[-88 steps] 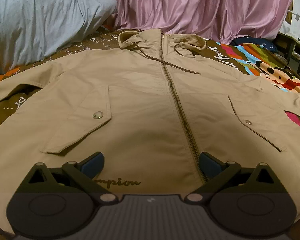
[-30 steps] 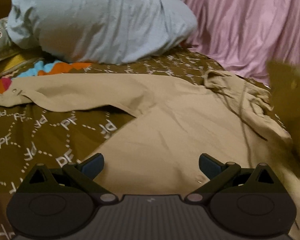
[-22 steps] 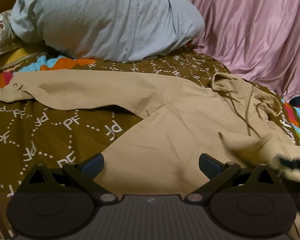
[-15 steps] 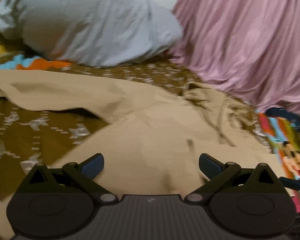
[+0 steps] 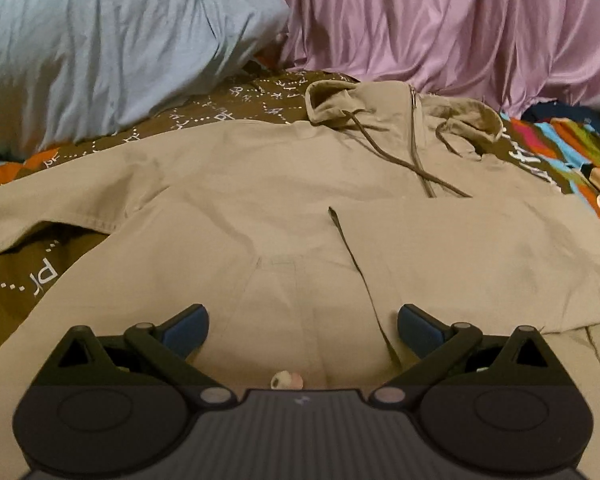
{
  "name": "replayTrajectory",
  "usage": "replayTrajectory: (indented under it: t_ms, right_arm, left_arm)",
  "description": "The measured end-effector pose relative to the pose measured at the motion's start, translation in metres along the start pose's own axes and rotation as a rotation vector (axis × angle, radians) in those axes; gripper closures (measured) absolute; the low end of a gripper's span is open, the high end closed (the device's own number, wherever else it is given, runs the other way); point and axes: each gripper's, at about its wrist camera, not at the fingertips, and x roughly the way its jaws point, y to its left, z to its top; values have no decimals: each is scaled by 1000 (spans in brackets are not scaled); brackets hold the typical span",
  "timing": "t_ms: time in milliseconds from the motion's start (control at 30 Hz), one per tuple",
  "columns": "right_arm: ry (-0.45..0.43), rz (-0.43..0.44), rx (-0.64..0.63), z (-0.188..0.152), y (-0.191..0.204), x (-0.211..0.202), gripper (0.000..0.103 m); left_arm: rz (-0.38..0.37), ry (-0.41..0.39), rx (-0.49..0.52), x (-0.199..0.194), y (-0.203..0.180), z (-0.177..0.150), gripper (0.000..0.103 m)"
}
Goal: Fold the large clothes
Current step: 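Grasp the sleeve cuff with the right tool and fold it across the jacket body, then grasp the other sleeve cuff with the left tool and fold it across the body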
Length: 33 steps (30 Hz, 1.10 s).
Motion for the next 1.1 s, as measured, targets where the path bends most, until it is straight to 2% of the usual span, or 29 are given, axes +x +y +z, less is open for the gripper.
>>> replayTrajectory:
  t_ms: [33, 67, 100, 133, 200, 300, 367, 400, 433, 500, 567, 600, 633, 700, 767, 833, 967, 1033, 1100]
  right_arm:
    - [6, 14, 5, -4, 1, 0, 74]
    - [-3, 2, -22, -7, 5, -2, 80]
    - [-21, -23, -56, -6, 8, -6, 95]
    - [-49, -48, -78, -6, 10, -14, 101]
    - [-77, -81, -85, -1, 7, -18, 102]
    - [2, -138, -120, -2, 5, 2, 103]
    - [-7, -133, -107, -6, 5, 1, 102]
    - [-20, -122, -80, -5, 4, -3, 93]
    - [-30, -99, -53, -4, 3, -8, 78]
    - [-40, -75, -59, -1, 6, -23, 56]
    - [-55, -47, -110, 1, 13, -43, 50]
    - [-61, -24, -124, 3, 16, -55, 42]
    - [-64, 2, -126, 3, 17, -67, 29]
    - [-73, 56, -119, 1, 21, -95, 17]
    - [-68, 114, -119, -6, 27, -124, 11]
    - [-64, 167, -133, -17, 35, -149, 2]
    - [-78, 215, -204, -49, 61, -191, 1]
    - [-81, 226, -226, -65, 74, -202, 1]
    - [-84, 218, -241, -82, 86, -208, 1]
  left_arm:
    - [1, -1, 2, 0, -1, 0, 0]
    - [1, 0, 2, 0, 0, 0, 0]
    - [0, 1, 1, 0, -1, -1, 0]
    - [2, 3, 3, 0, -1, -1, 0]
    - [24, 15, 27, 3, -5, -2, 0]
    - [56, 16, 69, 2, -11, -3, 1]
    - [40, 13, 46, -2, -5, -2, 0]
    - [38, 13, 20, -5, -1, -1, 0]
    - [42, 12, -15, -9, 5, 2, 0]
    - [44, 5, -86, -22, 21, 11, 1]
    - [62, -7, -153, -42, 41, 19, 1]
    - [83, -9, -192, -55, 54, 22, 1]
    - [97, -7, -226, -66, 68, 24, 1]
    - [111, 2, -301, -85, 101, 28, 1]
    - [121, 3, -374, -101, 141, 29, 1]
    - [166, 4, -418, -112, 186, 26, 1]
    - [262, 5, -442, -114, 273, 20, 1]
    - [266, -14, -499, -111, 319, 14, 1]
    - [253, -14, -603, -101, 362, 10, 1]
